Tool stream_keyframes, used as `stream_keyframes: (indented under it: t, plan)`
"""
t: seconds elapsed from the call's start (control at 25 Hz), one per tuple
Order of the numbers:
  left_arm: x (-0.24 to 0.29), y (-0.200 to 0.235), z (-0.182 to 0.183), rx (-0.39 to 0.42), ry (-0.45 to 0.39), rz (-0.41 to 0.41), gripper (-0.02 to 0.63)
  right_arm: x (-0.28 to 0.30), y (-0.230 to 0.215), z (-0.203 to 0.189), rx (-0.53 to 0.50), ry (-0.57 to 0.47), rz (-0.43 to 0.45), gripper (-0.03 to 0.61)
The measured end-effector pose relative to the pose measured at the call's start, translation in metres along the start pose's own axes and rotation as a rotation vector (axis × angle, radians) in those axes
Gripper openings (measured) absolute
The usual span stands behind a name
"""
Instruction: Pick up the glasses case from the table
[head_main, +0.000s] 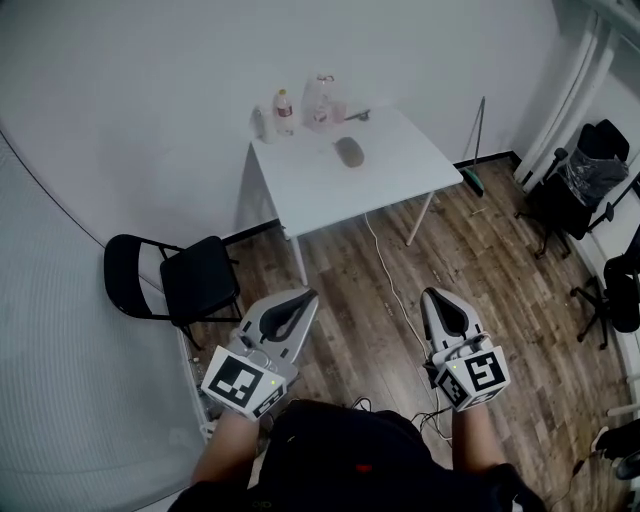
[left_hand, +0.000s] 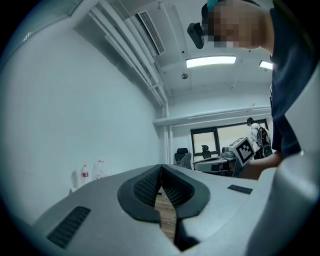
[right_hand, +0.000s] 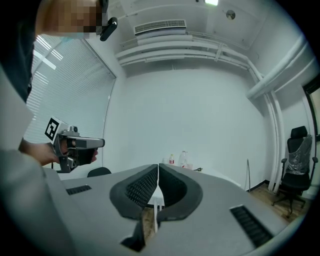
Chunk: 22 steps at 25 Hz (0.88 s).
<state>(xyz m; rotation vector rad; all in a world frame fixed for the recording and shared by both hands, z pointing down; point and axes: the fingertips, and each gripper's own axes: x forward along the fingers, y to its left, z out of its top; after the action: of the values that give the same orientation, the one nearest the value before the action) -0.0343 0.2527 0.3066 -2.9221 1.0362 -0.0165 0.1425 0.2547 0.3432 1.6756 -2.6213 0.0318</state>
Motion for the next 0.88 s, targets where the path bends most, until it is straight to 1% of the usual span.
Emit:
stream_keyframes:
  t: [0.2,0.4,0.64,0.88]
  plan:
    - [0.017,-0.024,-0.005,0.004,0.003,0.019,0.021,-0.020,-0.025,-0.010,0.007,0.001,0.008,0.023]
    - [0.030,-0.038,-0.010,0.005,0.018,0.024,0.021,-0.033,-0.061,-0.020,0.061,-0.010,-0.059,0.023]
    - [0.053,-0.033,-0.016,-0.002,0.028,0.017,0.021,-0.019,-0.071,-0.027,0.054,0.009,-0.027,0.023]
    - [0.089,-0.004,-0.023,0.005,0.031,-0.011,0.021,0.012,-0.095,-0.031,0.042,0.018,-0.045,0.023]
